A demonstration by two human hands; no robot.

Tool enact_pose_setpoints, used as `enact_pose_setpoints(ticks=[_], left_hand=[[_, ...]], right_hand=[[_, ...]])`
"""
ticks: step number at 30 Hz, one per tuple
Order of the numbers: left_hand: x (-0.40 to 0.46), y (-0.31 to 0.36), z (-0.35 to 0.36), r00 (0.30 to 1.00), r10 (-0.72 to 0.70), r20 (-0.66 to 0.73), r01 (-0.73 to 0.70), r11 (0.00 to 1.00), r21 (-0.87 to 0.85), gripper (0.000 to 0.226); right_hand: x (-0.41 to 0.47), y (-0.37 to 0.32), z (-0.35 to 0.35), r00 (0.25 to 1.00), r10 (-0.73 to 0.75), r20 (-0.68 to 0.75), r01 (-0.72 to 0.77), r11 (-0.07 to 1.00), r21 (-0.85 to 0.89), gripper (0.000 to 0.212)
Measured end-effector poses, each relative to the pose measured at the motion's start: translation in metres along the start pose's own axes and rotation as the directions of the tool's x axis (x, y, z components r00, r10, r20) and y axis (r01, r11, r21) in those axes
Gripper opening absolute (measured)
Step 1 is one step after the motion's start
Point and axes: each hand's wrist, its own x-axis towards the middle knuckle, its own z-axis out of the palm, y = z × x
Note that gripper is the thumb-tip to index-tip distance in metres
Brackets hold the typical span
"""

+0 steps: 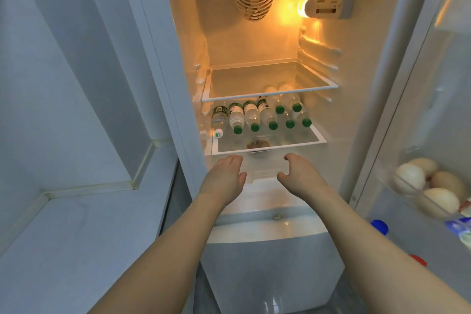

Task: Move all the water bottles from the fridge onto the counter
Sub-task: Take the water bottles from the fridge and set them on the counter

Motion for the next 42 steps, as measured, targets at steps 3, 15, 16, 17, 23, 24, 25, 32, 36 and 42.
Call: enact_pose_setpoints(ticks=[3,15,16,17,23,24,25,32,36,42], left_hand=[[0.046,-0.002,0.002,1.000,0.008,0.000,-0.008,1.000,-0.029,0.043],[0.226,0.021,0.038,0.974,-0.212,0.073,0.219,0.828,-0.516,0.031],[0.239,0.025,0.044,0.962,-0.248,0.113,0.265,0.755,-0.600,0.028],[0.251,0.029,0.049,0.940,-0.293,0.173,0.328,0.643,-0.693,0.023],[0.303,0.042,0.084,0.777,-0.382,0.500,0.567,0.081,-0.820,0.019],[0.310,0.045,0.089,0.775,-0.382,0.504,0.572,0.084,-0.816,0.022],[0.314,0.046,0.092,0.777,-0.392,0.492,0.570,0.108,-0.814,0.024],[0.327,0.039,0.098,0.787,-0.413,0.459,0.552,0.141,-0.822,0.029],[0.337,0.043,0.086,0.773,-0.373,0.514,0.586,0.109,-0.803,0.024],[0.340,0.039,0.083,0.726,-0.385,0.571,0.637,0.062,-0.768,0.016]], right_hand=[[0.041,0.001,-0.011,0.997,0.065,-0.042,-0.063,0.997,0.053,0.055],[0.211,0.032,-0.040,0.930,0.314,-0.192,-0.256,0.927,0.276,0.032],[0.221,0.036,-0.039,0.922,0.337,-0.189,-0.276,0.917,0.289,0.034],[0.232,0.041,-0.038,0.917,0.351,-0.188,-0.287,0.910,0.300,0.035],[0.283,0.066,-0.027,0.905,0.384,-0.180,-0.306,0.885,0.350,0.042],[0.289,0.069,-0.027,0.910,0.381,-0.166,-0.298,0.877,0.377,0.040],[0.294,0.071,-0.025,0.919,0.366,-0.146,-0.280,0.868,0.411,0.036],[0.335,0.063,-0.019,0.902,0.431,-0.020,-0.337,0.732,0.592,0.033],[0.330,0.059,-0.023,0.872,0.486,0.051,-0.374,0.596,0.711,0.036],[0.306,0.059,-0.007,0.857,0.515,-0.017,-0.234,0.418,0.878,0.023]])
